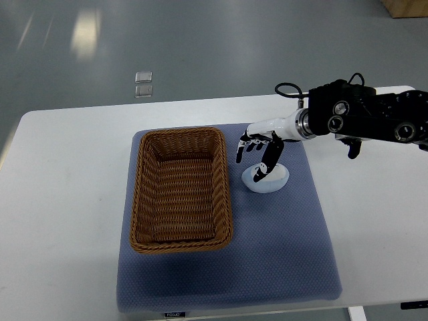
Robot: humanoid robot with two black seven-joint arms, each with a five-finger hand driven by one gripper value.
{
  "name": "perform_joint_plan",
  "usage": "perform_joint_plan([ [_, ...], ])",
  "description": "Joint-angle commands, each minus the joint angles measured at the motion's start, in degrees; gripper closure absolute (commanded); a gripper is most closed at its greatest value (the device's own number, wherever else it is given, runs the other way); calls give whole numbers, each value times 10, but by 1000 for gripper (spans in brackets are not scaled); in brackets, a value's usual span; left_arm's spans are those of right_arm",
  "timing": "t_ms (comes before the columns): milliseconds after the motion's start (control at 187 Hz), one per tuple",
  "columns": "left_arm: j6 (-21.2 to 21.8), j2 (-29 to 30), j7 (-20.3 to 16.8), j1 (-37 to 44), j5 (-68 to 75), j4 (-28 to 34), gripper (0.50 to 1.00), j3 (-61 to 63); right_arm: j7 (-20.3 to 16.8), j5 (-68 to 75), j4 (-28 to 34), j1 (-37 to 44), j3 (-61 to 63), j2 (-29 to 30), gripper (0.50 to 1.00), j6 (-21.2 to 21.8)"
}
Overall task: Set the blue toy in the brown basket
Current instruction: 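Close the right hand fingers around the egg-shaped toy, then lift the toy and carry it with the right hand over the basket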
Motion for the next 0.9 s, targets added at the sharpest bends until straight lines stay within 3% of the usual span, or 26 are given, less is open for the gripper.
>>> perform_joint_plan([
  [0, 0, 0, 0, 0, -1, 0, 500, 0, -3, 0, -1, -9, 0, 2, 601, -2],
  [717, 1, 0, 0, 1, -1, 5, 500, -1, -4, -41, -11, -66, 1, 3, 607, -34],
  [808, 1, 0, 0, 1, -1, 6, 500, -1, -3, -46, -17, -74, 1, 4, 640, -35],
  [894, 1, 0, 0, 1, -1, 7, 500, -1, -3, -50, -18, -74, 0, 6, 769, -38],
])
